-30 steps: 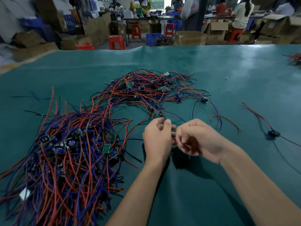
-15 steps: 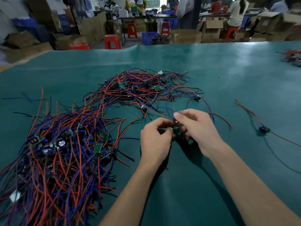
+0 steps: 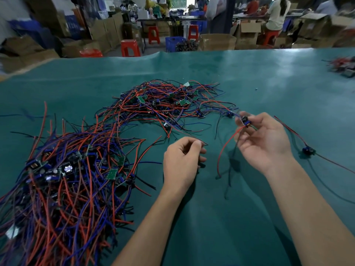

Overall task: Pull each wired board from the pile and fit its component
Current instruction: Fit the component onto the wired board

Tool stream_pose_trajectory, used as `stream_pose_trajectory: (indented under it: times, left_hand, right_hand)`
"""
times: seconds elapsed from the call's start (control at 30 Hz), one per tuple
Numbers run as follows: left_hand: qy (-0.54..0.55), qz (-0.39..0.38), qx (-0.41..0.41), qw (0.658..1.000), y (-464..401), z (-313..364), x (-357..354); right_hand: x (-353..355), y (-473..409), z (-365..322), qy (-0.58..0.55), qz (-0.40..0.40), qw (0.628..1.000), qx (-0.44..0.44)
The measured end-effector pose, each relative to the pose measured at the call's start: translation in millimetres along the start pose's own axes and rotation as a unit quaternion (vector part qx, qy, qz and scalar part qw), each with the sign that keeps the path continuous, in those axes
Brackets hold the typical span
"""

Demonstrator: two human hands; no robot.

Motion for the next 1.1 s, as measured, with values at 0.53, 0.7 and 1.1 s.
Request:
stream_pose_trajectory:
  times: [0.53,0.7,1.1]
  left_hand:
    - [0.007,-0.029,-0.024,0.999,-3.3,-0.1,-3.3]
    - [-0.008,-0.025,-0.021,0.999,-4.8,-4.1,-3.4]
    - [-0.066,-0.065,-0.028,0.995,-4.6,-5.7,-12.4]
  right_hand:
    - [-29.7,7.0,34.7,0.243,-0.093,0.963,0.069]
    - [-24.9,2.4,40.8,0.197,-0.107,0.975,-0.007]
    - [0.8,-3.9,-21.6,0.356,0.043,0.898,0.255]
Point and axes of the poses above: each hand's wrist, its own y-axis away from the middle knuckle, its own x-axis out of the back of the hand, z = x × y, the point moved 9 cm from there along -y, towards the middle knuckle, and after that the axes turned 1 degree about -y, right-handed, at the moved point
